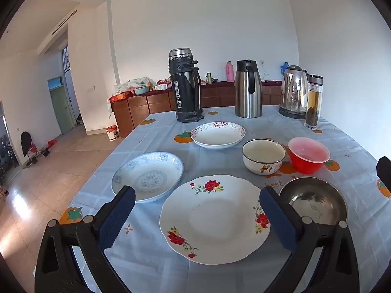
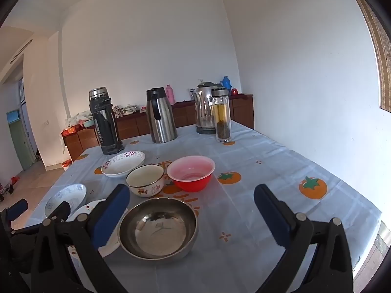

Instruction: Organize plates and bowls

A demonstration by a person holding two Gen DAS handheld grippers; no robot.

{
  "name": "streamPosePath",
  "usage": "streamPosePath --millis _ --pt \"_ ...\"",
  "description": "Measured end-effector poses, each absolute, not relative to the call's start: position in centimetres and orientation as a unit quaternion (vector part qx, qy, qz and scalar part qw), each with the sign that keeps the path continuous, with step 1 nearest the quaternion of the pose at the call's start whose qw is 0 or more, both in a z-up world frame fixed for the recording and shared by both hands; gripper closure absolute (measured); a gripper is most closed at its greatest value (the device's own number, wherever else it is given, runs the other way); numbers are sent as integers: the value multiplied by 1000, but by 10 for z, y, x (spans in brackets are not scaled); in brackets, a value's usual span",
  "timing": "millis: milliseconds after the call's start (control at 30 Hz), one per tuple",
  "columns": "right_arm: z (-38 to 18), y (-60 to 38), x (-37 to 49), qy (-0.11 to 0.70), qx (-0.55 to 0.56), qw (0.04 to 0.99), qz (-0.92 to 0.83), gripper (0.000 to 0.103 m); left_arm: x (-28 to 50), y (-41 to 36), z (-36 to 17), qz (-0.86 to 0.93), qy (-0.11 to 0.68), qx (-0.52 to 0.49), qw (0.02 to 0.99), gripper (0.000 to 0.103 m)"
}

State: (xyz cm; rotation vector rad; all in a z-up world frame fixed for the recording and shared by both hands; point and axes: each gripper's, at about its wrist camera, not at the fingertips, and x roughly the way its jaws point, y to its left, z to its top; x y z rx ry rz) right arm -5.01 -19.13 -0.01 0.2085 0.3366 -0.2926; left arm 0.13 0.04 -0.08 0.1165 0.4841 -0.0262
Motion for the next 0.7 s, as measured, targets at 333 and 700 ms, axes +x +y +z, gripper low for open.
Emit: streamPosePath --millis 333,700 --pt "-3 -187 -45 170 107 969 -141 0 6 6 -5 -14 262 48 964 1" --pt "-1 -183 -49 168 106 970 -138 0 4 9 -8 -19 261 45 964 1"
